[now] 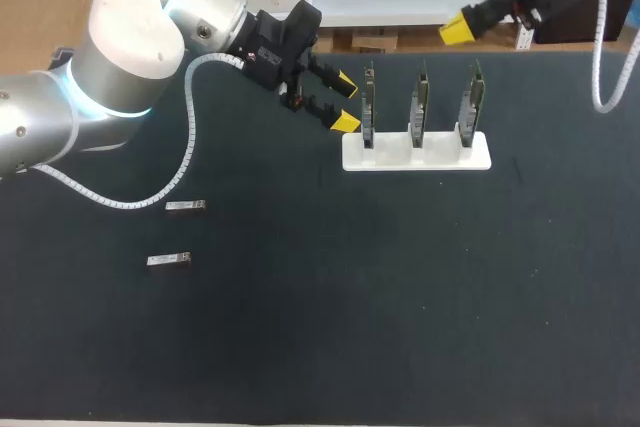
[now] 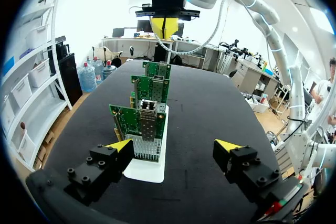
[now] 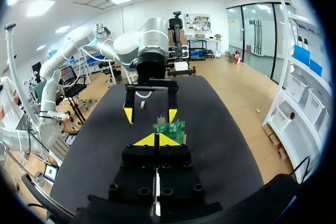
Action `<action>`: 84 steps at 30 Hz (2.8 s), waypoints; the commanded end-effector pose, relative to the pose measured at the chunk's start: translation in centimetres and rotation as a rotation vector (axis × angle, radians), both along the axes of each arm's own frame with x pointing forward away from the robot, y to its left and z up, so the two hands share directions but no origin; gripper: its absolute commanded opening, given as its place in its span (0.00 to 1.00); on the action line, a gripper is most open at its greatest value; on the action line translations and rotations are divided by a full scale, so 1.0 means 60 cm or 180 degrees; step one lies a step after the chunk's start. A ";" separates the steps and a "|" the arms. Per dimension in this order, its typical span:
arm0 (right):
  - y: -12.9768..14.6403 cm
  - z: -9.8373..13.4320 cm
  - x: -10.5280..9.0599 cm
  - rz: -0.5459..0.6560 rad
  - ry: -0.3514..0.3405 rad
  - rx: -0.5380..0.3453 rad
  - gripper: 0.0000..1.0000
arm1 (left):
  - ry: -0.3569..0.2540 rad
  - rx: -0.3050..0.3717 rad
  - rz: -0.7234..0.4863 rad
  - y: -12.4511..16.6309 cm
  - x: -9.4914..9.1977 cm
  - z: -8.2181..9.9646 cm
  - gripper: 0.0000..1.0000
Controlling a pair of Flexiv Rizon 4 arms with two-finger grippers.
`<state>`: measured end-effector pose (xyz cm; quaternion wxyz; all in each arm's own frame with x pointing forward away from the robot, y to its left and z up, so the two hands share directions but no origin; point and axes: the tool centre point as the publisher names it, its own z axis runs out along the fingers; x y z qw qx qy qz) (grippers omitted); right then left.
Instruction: Pick up the optical module with the left hand, and insert it into the network port with the right hand.
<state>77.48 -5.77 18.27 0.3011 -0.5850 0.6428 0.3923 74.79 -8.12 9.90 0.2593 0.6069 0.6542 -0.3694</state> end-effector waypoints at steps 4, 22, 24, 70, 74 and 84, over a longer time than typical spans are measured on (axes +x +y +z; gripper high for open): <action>-0.011 -0.027 -0.020 0.0010 0.0065 -0.0085 0.00 | -0.0006 0.0010 0.0016 0.000 -0.003 0.001 1.00; -0.013 -0.065 -0.019 -0.0007 0.0032 -0.0261 0.00 | -0.0006 0.0010 0.0016 0.000 -0.003 0.001 1.00; -0.011 -0.067 -0.015 -0.0003 0.0039 -0.0255 0.00 | -0.0006 0.0010 0.0016 0.000 -0.003 0.001 1.00; -0.004 -0.073 -0.016 0.0133 0.0027 -0.0347 1.00 | -0.0006 0.0010 0.0016 0.000 -0.003 0.001 1.00; -0.004 -0.073 -0.016 0.0133 0.0027 -0.0347 1.00 | -0.0006 0.0010 0.0016 0.000 -0.003 0.001 1.00; -0.004 -0.073 -0.016 0.0133 0.0027 -0.0347 1.00 | -0.0159 0.0252 -0.0070 0.026 -0.018 0.021 1.00</action>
